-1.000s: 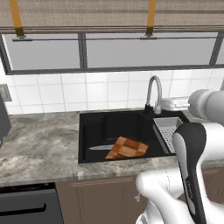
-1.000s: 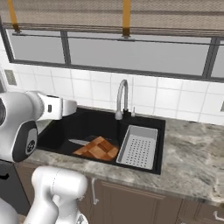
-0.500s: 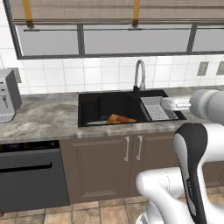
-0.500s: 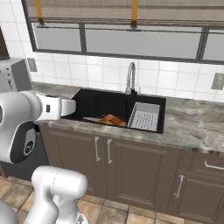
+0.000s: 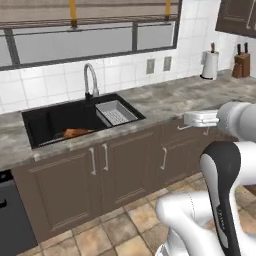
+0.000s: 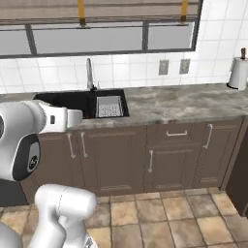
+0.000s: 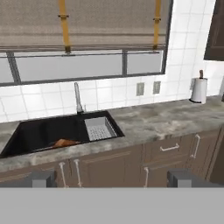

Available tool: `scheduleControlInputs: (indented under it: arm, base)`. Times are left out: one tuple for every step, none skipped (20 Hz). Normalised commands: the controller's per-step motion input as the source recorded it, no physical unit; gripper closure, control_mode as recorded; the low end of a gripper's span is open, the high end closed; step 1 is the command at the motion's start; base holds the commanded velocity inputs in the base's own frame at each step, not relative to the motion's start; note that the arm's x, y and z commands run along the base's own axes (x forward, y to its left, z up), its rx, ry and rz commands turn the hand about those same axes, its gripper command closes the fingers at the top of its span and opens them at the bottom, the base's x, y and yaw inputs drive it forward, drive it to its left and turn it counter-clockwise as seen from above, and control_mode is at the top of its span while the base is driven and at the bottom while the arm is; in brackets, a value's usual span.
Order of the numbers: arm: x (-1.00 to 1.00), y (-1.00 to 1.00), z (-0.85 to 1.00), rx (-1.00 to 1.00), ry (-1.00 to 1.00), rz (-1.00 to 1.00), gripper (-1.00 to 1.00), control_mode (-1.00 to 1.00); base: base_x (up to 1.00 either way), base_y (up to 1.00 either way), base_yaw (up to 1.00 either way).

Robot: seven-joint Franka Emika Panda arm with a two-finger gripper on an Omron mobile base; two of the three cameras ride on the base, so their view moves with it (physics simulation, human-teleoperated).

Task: Move the cutting board and knife to the sink. Then move spray from the cabinet to the counter.

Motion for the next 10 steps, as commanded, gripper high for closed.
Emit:
scheduleControlInputs:
  arm:
    - [0.00, 0.00, 0.00, 0.00, 0.00, 0.00, -1.00, 1.00]
    - [0.00, 0.00, 0.00, 0.00, 0.00, 0.00, -1.00, 1.00]
    - [0.00, 0.00, 0.00, 0.00, 0.00, 0.00, -1.00, 1.00]
    - [0.00, 0.00, 0.00, 0.00, 0.00, 0.00, -1.00, 1.00]
    - [0.00, 0.00, 0.00, 0.00, 0.00, 0.00, -1.00, 1.00]
    - [0.00, 0.00, 0.00, 0.00, 0.00, 0.00, -1.00, 1.00]
    - [0.00, 0.00, 0.00, 0.00, 0.00, 0.00, -1.00, 1.00]
    - [0.00, 0.00, 0.00, 0.00, 0.00, 0.00, -1.00, 1.00]
    - [0.00, 0.00, 0.00, 0.00, 0.00, 0.00, -1.00, 1.00]
    - [0.00, 0.00, 0.00, 0.00, 0.00, 0.00, -1.00, 1.00]
  base:
    - [0.00, 0.00, -1.00]
    - [0.00, 0.00, -1.00]
    - [0.00, 0.00, -1.00]
    - [0.00, 0.00, -1.00]
    - [0.00, 0.00, -1.00]
    - [0.00, 0.00, -1.00]
    - [0.00, 0.00, -1.00]
    - [0.00, 0.00, -1.00]
    - [0.00, 0.00, -1.00]
    - [0.00, 0.00, -1.00]
